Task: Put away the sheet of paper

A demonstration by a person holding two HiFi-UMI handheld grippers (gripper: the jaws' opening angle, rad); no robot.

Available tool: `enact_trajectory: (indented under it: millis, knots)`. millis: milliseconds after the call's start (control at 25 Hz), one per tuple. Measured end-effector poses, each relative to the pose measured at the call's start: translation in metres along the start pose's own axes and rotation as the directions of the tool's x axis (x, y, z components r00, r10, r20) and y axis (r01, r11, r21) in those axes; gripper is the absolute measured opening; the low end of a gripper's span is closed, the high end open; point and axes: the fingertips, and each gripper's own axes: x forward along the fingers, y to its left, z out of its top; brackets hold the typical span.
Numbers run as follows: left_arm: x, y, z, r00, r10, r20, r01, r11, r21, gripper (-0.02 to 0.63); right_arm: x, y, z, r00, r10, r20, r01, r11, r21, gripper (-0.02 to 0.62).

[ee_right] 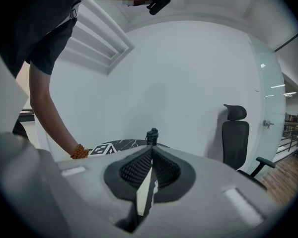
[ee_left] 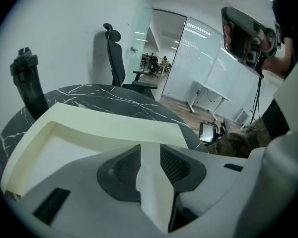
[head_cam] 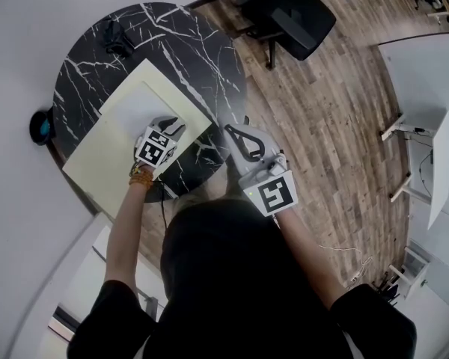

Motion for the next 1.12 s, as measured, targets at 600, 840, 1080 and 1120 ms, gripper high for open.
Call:
enact_trajectory:
  millis: [600,840,1080,1120]
  knots:
    - [0.021,0.014,-0.015,0.998,-0.034,-0.061,0.019,0.973,-0.231,0.135,0.001,0.0,-0.003,1.0,-0.008,-0.003,0.008,1.0,0.007,0.0]
    - [-0.032,0.034,-0.04,0.993,0.105,-0.051,-0.113,0.971,-0.209,0.135,0.041,0.043,-0.061,0.943,0.272,-0.19,-0.313,0.919,-0.238,0.0]
    - [-0.052,0.027,-0.084,0.986,0.129,-0.111,-0.143,0.98,-0.137,0.135,0.097,0.096,-0.16,0.756,0.465,-0.46,-0.621,0.731,-0.283,0.002]
    - [-0.048,0.027,-0.087,0.985,0.131,-0.114,-0.144,0.983,-0.115,0.135,0.103,0.1,-0.167,0.744,0.464,-0.481,-0.631,0.725,-0.276,0.002]
